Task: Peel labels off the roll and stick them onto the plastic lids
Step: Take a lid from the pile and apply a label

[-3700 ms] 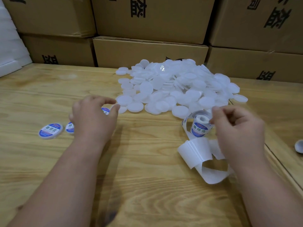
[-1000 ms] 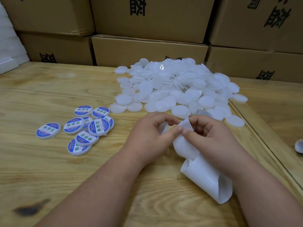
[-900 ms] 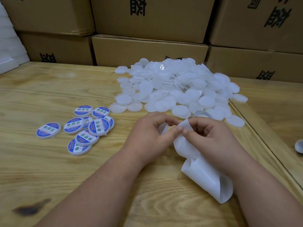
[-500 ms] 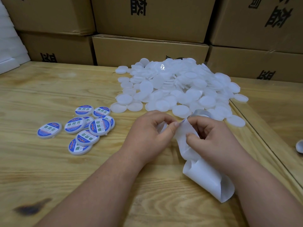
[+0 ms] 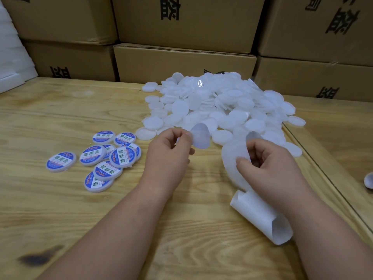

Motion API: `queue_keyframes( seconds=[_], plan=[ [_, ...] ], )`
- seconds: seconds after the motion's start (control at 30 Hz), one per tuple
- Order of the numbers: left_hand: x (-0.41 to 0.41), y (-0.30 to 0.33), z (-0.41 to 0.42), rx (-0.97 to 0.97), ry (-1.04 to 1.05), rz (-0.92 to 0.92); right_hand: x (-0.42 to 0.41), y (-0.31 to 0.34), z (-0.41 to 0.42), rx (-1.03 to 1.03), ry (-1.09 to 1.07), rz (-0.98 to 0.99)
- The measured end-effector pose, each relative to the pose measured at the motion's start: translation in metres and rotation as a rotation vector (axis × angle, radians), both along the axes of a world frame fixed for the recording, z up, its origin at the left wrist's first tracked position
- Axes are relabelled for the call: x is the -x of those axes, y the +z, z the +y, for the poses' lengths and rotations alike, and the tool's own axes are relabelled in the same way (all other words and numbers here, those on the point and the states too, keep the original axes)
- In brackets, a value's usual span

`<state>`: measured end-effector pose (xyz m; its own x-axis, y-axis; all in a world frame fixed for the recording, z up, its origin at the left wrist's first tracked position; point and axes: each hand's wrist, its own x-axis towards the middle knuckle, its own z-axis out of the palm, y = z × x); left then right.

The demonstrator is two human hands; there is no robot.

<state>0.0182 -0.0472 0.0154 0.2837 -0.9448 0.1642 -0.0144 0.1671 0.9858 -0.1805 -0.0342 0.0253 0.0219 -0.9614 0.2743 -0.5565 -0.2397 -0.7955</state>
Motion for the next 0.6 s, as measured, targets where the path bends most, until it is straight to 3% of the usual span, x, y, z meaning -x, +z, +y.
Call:
queue_keyframes(
  seconds=[0.1,0.27,0.43,0.6],
  plan=[
    [0.0,0.001,0.002,-0.021,-0.056,0.035,-0.005,0.0,0.001,0.156,-0.095,-0.081],
    [0.004,-0.001,0.003,-0.025,-0.153,-0.004,-0.012,0.002,0.005,0.466,-0.013,0.048],
    [0.009,-0.005,0.003,-0.035,-0.215,-0.073,-0.015,0.001,0.005,0.513,0.136,0.04],
    [0.009,-0.006,0.003,-0.049,-0.26,-0.102,-0.015,0.003,0.006,0.506,0.151,0.038]
  ],
)
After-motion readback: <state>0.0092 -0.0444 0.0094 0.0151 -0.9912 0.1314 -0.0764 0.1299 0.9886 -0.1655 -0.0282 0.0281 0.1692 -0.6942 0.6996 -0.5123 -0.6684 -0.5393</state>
